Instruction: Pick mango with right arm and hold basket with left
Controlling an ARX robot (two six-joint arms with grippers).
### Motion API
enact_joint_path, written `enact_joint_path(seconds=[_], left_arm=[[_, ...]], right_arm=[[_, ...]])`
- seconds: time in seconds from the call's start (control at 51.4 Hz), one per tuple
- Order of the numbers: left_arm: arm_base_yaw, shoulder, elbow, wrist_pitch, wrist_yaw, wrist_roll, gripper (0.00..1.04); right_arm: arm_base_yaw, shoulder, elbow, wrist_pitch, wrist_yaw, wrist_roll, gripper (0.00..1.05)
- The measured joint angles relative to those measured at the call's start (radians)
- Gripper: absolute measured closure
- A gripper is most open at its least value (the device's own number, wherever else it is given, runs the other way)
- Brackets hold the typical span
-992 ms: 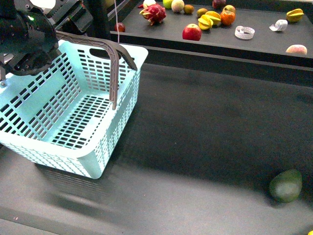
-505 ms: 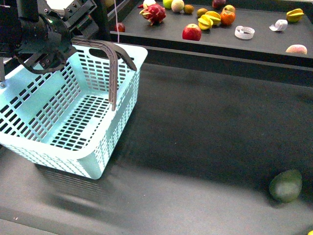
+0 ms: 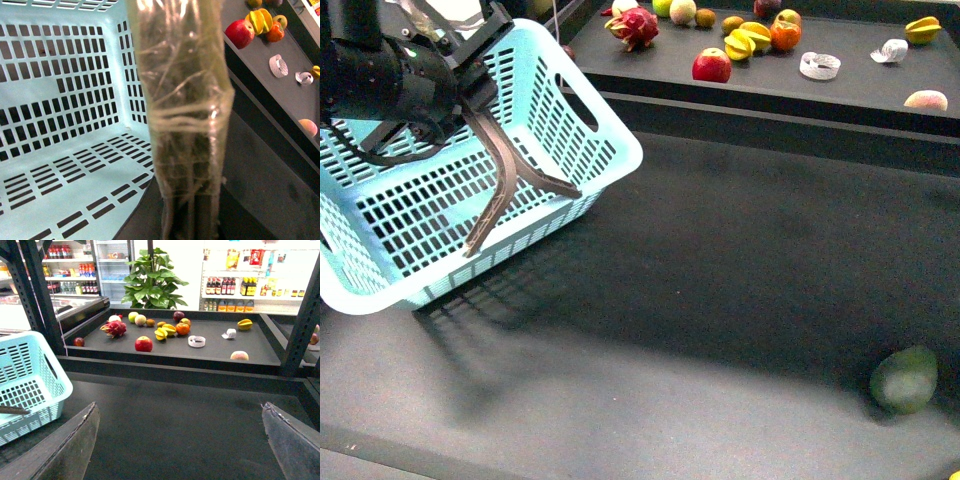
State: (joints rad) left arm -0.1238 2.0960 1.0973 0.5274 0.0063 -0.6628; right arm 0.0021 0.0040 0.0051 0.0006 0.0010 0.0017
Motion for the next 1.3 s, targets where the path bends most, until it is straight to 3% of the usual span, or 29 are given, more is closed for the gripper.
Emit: enact_joint_path(seconds=[0.292,0.661,0.7,0.758,0.953,1.303], left_arm=[[0.006,-0.178,-0.170,0.034,0.139,0.082,0.95],[-0.010,-0.340,-0.250,0.122,0.414,0.213,0.95],[-0.032,-0.359,-0.268,0.126,0.401,0.221,0.95],[-0.091,-0.443,-0.362,0.128,0.299,0.241,0.95],[-0.225,-0.540,-0.436,0.134,0.340,0.266,0.95],[-0.229,-0.470,-0.434,0.164,0.359,0.296,0.95]], right_arm=[[0.000,0.000,0.000,0.000,0.000,0.000,0.08],[0.000,0.000,0.000,0.000,0.000,0.000,0.08],[0.000,0.000,0.000,0.000,0.000,0.000,0.08],[0.000,0.000,0.000,0.000,0.000,0.000,0.08],[0.000,0.000,0.000,0.001,-0.003,0.000,0.08],[0.000,0.000,0.000,0.000,0.000,0.000,0.08]])
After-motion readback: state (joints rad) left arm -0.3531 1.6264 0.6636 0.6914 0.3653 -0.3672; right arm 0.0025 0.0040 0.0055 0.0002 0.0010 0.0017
